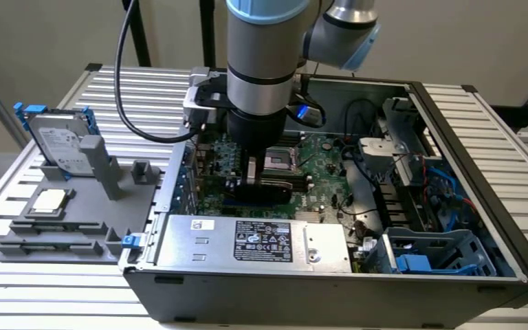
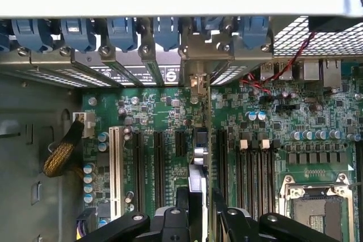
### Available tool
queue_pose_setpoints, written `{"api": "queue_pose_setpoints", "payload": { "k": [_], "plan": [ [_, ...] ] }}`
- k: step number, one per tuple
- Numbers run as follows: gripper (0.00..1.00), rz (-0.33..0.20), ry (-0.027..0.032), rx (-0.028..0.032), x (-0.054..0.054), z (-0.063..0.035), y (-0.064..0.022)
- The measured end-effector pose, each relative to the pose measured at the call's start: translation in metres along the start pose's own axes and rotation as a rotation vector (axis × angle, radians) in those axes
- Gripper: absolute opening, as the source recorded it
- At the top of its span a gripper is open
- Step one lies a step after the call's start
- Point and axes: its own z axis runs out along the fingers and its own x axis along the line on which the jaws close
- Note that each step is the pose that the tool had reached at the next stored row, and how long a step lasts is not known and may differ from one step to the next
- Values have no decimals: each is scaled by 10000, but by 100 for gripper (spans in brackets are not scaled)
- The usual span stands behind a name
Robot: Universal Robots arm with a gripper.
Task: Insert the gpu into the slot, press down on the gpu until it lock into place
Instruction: 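Insert the gpu into the slot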
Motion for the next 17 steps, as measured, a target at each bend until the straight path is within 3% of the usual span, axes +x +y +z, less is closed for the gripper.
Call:
{"api": "queue_pose_setpoints", "payload": {
  "k": [5,17],
  "plan": [
    [26,-29,47,1,-1,-11,0],
    [26,-51,54,-2,-12,-25,4]
  ]
}}
